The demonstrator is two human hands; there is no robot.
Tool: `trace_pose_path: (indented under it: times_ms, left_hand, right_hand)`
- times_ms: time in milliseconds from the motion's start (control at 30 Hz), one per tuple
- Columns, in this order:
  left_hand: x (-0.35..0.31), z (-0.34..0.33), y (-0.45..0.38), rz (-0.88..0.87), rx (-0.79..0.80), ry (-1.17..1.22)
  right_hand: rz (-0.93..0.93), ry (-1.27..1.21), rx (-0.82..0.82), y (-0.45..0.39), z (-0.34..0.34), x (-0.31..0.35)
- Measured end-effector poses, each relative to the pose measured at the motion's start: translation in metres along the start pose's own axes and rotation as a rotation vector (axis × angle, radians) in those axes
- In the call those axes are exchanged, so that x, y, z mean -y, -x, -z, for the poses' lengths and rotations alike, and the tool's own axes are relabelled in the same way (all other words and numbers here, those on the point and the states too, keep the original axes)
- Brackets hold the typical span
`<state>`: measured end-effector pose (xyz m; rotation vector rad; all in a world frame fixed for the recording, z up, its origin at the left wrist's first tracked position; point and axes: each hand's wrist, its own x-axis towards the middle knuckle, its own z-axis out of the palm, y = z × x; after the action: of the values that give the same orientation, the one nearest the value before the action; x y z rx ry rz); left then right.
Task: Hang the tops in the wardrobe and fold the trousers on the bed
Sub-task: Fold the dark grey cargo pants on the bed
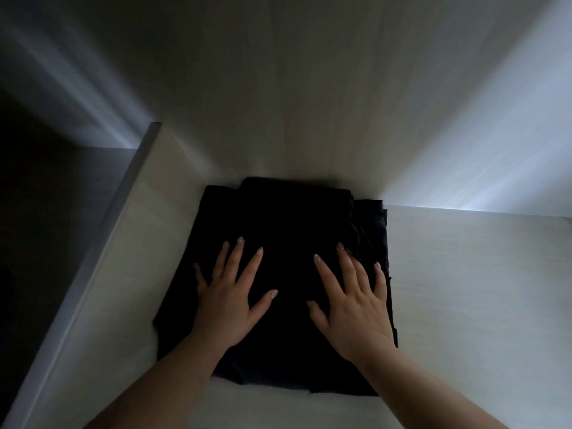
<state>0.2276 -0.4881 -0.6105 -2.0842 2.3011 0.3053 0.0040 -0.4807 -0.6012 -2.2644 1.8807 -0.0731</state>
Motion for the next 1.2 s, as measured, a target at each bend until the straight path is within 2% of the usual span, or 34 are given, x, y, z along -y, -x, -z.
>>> trace_pose_path:
  times_ms: [333,467,500,567,633,733,867,1033,1200]
  left_hand:
    - [-0.001,0.0,-0.006,0.028,0.005,-0.016]
    - [-0.017,0.019,-0.002,0.127,0.138,-0.039]
    - [-0.026,0.027,0.007,0.141,0.122,-0.021]
    - [-0.043,0.044,0.03,0.15,0.003,0.092]
    - [-0.061,0.063,0.065,0.186,-0.086,0.354]
    - [-0.087,0.09,0.115,0.31,-0.045,0.792]
    - [-0.117,0.123,0.186,0.407,-0.115,1.142]
    - [-0.142,0.165,0.289,0.504,-0.246,1.279]
    - [-0.18,0.209,0.409,0.589,-0.538,1.347]
  right_hand:
    - [0.007,-0.011,0.033,-0.01,0.003,0.002]
    - [0.047,-0.032,0.281,-0.017,0.027,-0.005]
    - [0.059,-0.048,0.284,-0.013,0.04,-0.007]
    - [0.116,-0.102,0.194,0.006,0.063,-0.007]
    - [0.191,-0.199,0.107,0.04,0.09,-0.005]
    - [0.167,-0.402,0.049,0.087,0.124,-0.001]
    - [0.117,-0.599,0.008,0.15,0.172,0.012]
    - [0.172,-0.813,0.06,0.231,0.217,0.037]
    - [0.392,-0.906,0.243,0.313,0.252,0.065]
